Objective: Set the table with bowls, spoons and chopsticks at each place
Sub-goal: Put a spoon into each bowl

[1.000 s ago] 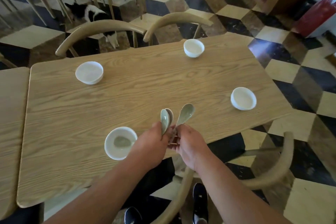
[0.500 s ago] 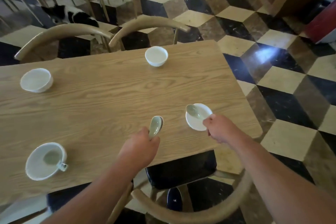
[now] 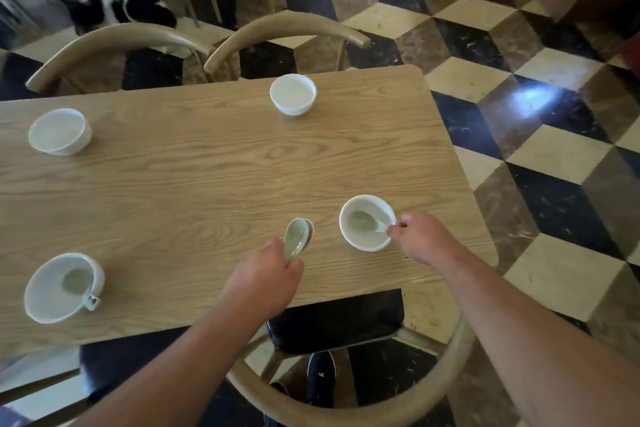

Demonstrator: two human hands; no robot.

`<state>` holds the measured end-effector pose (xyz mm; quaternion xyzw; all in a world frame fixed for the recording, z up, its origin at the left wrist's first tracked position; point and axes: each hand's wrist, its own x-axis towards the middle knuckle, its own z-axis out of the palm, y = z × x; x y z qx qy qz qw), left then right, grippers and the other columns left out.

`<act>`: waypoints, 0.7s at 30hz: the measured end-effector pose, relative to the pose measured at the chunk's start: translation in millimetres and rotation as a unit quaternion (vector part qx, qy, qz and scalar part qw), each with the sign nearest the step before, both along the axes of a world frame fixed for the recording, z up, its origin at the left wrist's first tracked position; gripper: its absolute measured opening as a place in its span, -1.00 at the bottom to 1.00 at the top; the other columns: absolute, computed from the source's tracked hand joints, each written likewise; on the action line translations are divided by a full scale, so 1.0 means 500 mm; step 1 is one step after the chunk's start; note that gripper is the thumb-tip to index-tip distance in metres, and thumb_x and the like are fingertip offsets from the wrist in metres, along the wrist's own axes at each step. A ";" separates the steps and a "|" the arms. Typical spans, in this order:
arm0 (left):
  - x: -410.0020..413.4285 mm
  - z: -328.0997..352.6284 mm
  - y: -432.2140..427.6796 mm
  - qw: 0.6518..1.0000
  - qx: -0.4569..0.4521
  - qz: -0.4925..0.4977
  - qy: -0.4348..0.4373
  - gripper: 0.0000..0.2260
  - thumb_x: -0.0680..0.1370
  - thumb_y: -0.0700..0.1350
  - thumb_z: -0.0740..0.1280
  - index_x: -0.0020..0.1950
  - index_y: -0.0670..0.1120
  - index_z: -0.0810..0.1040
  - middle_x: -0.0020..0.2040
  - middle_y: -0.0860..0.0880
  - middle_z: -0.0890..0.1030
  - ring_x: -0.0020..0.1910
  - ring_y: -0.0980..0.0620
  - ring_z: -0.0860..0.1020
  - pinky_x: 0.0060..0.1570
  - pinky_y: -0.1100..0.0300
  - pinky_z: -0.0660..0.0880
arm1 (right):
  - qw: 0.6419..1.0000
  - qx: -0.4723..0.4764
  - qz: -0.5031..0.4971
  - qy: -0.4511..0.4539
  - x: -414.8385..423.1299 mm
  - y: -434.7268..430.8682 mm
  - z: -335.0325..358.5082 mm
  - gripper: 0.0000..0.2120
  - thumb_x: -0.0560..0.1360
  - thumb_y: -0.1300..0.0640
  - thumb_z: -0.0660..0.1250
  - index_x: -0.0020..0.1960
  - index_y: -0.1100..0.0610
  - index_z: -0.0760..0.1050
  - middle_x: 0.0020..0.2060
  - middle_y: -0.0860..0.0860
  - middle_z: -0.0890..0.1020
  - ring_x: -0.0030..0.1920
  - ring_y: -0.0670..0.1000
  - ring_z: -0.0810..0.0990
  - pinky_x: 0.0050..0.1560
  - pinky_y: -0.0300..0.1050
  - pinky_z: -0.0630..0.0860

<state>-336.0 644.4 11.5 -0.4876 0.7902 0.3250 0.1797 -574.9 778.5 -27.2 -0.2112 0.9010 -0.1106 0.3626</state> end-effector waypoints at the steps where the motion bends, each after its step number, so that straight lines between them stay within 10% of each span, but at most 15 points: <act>1: 0.001 -0.003 0.000 1.000 0.000 0.000 0.002 -0.81 0.65 0.06 0.18 0.09 -0.05 0.41 -0.16 0.00 0.58 -0.24 0.04 0.54 -0.35 0.11 0.36 | 1.000 0.001 0.003 0.002 0.000 0.001 -0.005 -0.72 0.68 -0.05 0.33 -0.18 0.03 0.49 -0.27 0.00 0.58 -0.28 -0.01 0.53 -0.31 -0.08 0.38; 10: 0.020 -0.002 0.000 1.000 0.019 0.003 0.009 -0.82 0.65 0.07 0.17 0.06 -0.03 0.41 -0.14 -0.01 0.59 -0.22 0.02 0.56 -0.34 0.09 0.39 | 0.999 -0.002 -0.049 -0.024 0.018 0.021 -0.020 -0.61 0.66 -0.20 0.33 -0.16 0.09 0.53 -0.37 0.02 0.54 -0.41 0.03 0.47 -0.37 -0.09 0.35; 14: 0.028 0.004 -0.009 0.998 0.056 0.018 0.024 -0.81 0.67 0.04 0.15 0.07 -0.07 0.42 -0.12 -0.04 0.60 -0.25 0.02 0.56 -0.34 0.11 0.42 | 0.992 -0.001 -0.122 -0.036 0.032 0.036 -0.033 -0.56 0.64 -0.27 0.28 0.16 0.12 0.57 -0.23 0.07 0.69 -0.31 0.08 0.66 -0.25 0.05 0.63; 17: 0.026 0.007 -0.016 0.992 0.091 0.073 0.055 -0.79 0.68 0.02 0.14 0.10 -0.10 0.43 -0.11 -0.08 0.61 -0.22 -0.03 0.58 -0.26 0.06 0.48 | 0.985 -0.021 -0.121 0.122 0.061 0.046 0.004 -0.64 0.66 -0.16 0.29 0.27 0.09 0.50 -0.06 0.03 0.65 -0.21 0.00 0.61 -0.31 -0.07 0.46; 21: 0.014 -0.008 -0.011 0.987 0.119 0.105 0.000 -0.83 0.51 -0.42 -0.01 -0.16 -0.27 0.33 -0.24 -0.16 0.38 -0.28 -0.06 0.38 -0.11 0.13 0.45 | 0.970 -0.201 -0.089 0.102 0.160 0.045 0.078 -0.90 0.67 0.01 0.29 0.09 0.01 0.55 -0.20 -0.01 0.65 -0.32 -0.08 0.57 -0.35 -0.11 0.44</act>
